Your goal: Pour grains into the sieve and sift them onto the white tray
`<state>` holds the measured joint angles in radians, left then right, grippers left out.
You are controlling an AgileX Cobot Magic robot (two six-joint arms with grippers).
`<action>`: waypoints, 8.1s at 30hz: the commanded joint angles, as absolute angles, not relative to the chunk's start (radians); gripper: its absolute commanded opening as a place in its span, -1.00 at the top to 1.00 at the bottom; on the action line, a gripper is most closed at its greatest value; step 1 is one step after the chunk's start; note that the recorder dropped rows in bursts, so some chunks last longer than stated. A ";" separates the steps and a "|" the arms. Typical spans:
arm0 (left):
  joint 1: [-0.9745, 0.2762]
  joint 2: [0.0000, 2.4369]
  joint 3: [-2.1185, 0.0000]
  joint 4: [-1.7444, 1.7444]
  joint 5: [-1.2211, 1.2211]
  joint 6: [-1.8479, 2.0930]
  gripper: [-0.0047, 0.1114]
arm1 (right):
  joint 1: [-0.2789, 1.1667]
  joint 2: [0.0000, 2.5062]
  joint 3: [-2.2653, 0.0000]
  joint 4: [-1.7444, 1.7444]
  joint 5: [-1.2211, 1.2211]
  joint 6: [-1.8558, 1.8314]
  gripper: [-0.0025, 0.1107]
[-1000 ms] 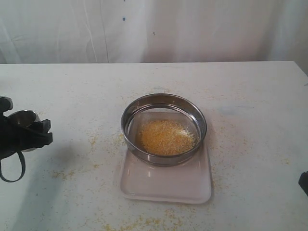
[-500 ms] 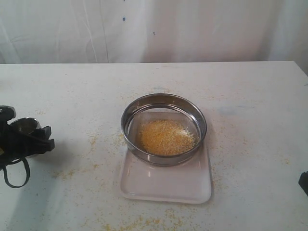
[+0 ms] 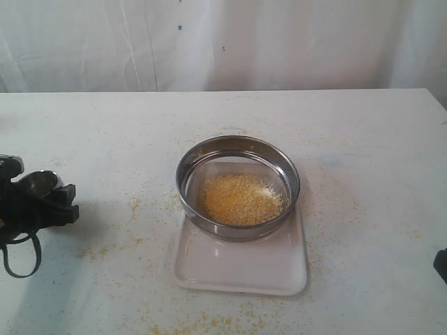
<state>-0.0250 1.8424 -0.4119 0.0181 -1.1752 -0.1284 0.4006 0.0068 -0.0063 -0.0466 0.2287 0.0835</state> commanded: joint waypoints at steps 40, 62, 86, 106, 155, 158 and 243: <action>-0.037 1.048 -0.036 0.113 -1.028 -0.314 0.90 | 0.397 0.000 0.000 -0.049 0.223 0.086 0.96; -0.063 0.577 -0.008 0.176 -0.591 -0.316 0.90 | 0.397 0.000 0.000 -0.049 0.223 0.086 0.96; -0.063 0.000 0.000 0.210 0.236 -0.314 0.90 | 0.397 0.000 0.000 -0.049 0.223 0.086 0.96; -0.063 0.000 0.000 0.034 0.226 -0.314 0.90 | 0.397 0.000 0.000 -0.049 0.223 0.086 0.96; -0.063 0.000 0.000 -0.069 0.210 0.314 0.90 | 0.399 0.000 0.000 0.164 -0.246 0.359 0.96; -0.063 0.000 0.000 -0.069 0.210 0.314 0.90 | 0.400 0.000 -0.046 0.161 -0.110 0.452 0.96; -0.063 0.000 0.000 -0.069 0.210 0.314 0.90 | 0.339 2.133 -1.863 0.129 1.221 -0.333 0.96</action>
<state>-0.0567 0.0053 -0.0026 -0.0604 0.2111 0.3146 0.3432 2.1603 -1.8538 0.0700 1.1633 -0.3324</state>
